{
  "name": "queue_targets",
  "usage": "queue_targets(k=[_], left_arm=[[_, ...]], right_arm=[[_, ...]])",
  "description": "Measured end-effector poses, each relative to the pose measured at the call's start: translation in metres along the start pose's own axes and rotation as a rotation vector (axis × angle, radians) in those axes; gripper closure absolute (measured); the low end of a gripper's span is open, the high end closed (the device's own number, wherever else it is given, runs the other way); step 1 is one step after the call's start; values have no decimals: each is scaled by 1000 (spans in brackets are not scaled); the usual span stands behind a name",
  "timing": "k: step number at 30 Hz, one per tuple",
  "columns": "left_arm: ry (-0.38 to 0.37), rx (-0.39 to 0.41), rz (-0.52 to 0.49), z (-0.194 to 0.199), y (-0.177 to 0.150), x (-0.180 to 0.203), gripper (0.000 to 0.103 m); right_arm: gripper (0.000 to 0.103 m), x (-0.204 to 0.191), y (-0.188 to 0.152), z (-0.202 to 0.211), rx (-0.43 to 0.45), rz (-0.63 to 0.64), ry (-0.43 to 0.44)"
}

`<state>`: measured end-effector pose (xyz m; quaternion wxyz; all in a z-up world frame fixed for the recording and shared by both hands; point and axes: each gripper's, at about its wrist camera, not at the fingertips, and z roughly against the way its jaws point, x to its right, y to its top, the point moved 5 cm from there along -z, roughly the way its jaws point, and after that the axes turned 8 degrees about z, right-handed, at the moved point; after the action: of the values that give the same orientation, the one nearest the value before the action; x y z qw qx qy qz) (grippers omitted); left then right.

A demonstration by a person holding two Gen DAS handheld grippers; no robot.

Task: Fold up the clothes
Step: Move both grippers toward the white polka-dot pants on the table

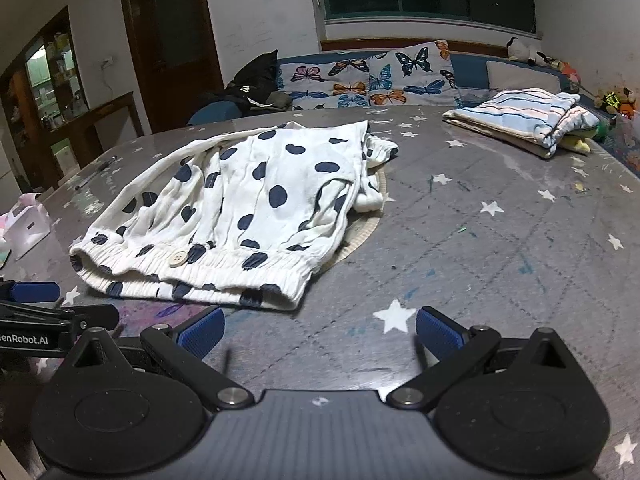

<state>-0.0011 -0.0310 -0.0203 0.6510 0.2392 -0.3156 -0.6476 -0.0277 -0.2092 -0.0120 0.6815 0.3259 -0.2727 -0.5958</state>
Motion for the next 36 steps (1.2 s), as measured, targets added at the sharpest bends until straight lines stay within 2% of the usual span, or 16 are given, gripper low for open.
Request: queue_targets(k=[36], left_arm=[[-9,-2,-46,-5,14,18,0]], right_arm=[[1,-15,12,-10,-5,34,45]])
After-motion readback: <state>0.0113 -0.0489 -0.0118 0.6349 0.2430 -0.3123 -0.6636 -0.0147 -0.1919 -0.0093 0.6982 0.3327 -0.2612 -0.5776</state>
